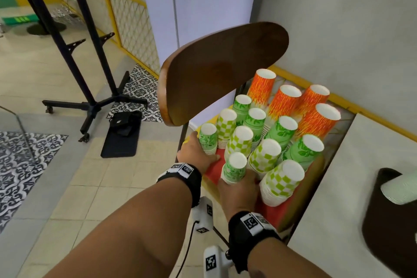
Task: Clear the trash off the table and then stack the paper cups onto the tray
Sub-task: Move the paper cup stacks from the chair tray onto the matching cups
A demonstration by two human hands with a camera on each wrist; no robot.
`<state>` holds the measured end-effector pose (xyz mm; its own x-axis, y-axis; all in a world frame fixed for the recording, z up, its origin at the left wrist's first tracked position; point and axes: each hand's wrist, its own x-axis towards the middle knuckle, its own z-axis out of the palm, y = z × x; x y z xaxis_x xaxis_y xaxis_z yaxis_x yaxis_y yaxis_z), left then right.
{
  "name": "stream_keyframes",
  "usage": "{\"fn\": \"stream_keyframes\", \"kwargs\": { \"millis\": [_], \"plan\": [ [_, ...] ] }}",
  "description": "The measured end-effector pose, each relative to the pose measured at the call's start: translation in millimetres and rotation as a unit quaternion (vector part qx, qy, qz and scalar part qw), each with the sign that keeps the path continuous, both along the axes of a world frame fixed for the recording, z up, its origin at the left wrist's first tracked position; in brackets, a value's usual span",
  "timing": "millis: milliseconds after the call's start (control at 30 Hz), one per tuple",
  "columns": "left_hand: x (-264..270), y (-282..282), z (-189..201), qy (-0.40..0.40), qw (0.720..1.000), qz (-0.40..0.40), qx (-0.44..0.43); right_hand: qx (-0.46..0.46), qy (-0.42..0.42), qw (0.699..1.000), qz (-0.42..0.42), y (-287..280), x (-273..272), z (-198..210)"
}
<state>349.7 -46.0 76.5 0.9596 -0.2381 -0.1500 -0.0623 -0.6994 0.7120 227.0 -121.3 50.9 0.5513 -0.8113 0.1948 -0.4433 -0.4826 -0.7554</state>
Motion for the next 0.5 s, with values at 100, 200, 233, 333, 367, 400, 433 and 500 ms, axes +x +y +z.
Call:
{"fn": "stream_keyframes", "kwargs": {
  "millis": [100, 200, 233, 333, 367, 400, 433, 500],
  "plan": [
    [-4.9, -9.3, 9.4, -0.016, 0.999, 0.011, 0.051, -0.008, 0.001, 1.0, 0.016, -0.3, -1.3, 0.0],
    [-8.3, -15.0, 12.1, -0.019, 0.999, 0.01, 0.046, -0.005, -0.003, 1.0, 0.023, -1.8, -1.9, 0.2],
    [-10.7, -15.4, 12.1, -0.018, 0.999, 0.01, 0.025, -0.002, -0.004, 1.0, 0.024, -1.5, -2.5, 1.7],
    [-14.3, -17.1, 8.7, -0.029, 0.999, 0.0, -0.046, -0.01, -0.033, 0.999, 0.017, -1.9, -6.9, 6.2],
    [-15.7, -17.3, 8.5, -0.032, 0.998, -0.006, -0.054, -0.003, -0.045, 0.999, 0.011, -1.9, -9.9, 11.3],
    [-16.3, -17.5, 6.9, -0.031, 0.997, -0.006, -0.064, 0.01, -0.057, 0.998, 0.006, -2.5, -12.4, 14.2],
    [-15.3, -16.3, 2.8, -0.03, 0.997, -0.002, -0.075, 0.035, -0.062, 0.997, 0.008, -2.0, -15.8, 18.9],
    [-18.6, -14.2, 8.0, -0.037, 0.993, 0.011, -0.108, 0.088, -0.074, 0.993, 0.037, 0.8, -22.5, 24.0]
  ]
}}
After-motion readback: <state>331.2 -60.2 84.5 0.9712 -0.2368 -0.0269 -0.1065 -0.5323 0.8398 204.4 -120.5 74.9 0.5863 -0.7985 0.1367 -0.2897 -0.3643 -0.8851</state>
